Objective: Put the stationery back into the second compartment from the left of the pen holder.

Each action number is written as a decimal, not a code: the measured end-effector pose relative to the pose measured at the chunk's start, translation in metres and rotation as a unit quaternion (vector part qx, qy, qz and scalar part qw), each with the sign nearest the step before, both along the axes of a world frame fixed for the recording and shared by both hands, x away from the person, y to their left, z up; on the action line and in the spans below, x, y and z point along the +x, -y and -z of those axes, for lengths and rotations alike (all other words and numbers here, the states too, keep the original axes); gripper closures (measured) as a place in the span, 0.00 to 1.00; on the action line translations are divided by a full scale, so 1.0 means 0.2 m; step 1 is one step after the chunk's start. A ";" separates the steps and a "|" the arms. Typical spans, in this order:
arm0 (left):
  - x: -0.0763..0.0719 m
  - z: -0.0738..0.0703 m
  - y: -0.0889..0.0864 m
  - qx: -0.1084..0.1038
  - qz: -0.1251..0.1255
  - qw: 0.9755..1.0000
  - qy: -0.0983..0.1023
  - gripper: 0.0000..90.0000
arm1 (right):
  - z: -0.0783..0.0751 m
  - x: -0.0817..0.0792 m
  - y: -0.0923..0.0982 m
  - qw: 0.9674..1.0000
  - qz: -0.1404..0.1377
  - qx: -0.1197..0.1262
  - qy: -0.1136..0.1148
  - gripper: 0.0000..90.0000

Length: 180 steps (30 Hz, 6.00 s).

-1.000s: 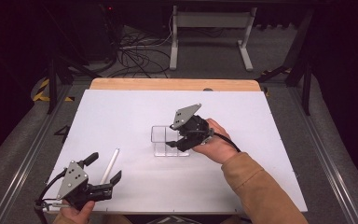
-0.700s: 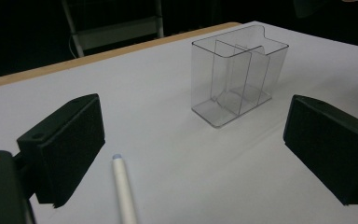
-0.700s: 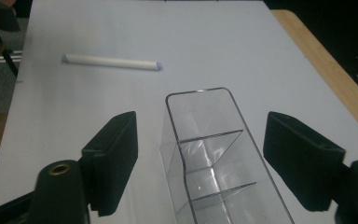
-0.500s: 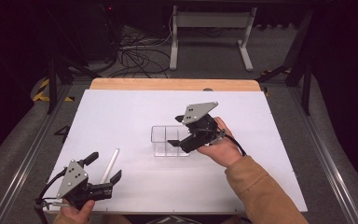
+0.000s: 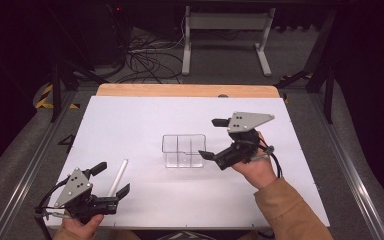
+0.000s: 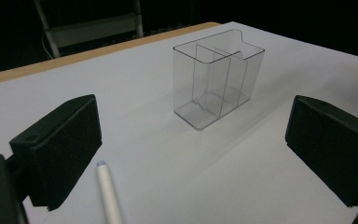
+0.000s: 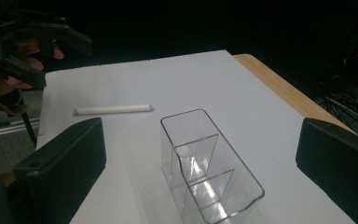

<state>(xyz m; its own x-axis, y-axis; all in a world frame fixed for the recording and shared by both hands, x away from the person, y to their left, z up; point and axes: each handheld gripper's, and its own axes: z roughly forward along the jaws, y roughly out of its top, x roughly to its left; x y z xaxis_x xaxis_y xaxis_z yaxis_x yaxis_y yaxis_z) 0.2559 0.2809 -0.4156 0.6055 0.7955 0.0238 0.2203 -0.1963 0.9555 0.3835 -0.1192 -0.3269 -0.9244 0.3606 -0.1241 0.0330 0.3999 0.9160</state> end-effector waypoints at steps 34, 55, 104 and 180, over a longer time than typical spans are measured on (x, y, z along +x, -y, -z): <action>0.03 -0.09 0.03 0.040 -0.022 0.999 -0.029 0.10 | 0.38 -0.35 0.53 0.991 0.116 0.073 -0.009 0.10; 0.21 -0.14 0.00 0.117 -0.062 0.971 -0.200 0.14 | 0.39 -0.35 0.53 0.992 0.109 0.066 -0.015 0.14; 0.50 0.08 0.02 0.162 -0.106 0.920 -0.341 0.48 | 0.40 -0.35 0.52 0.993 0.107 0.046 -0.007 0.18; 0.48 0.05 0.06 0.161 -0.138 0.924 -0.319 0.87 | 0.41 -0.36 0.50 0.996 0.087 0.033 0.000 0.18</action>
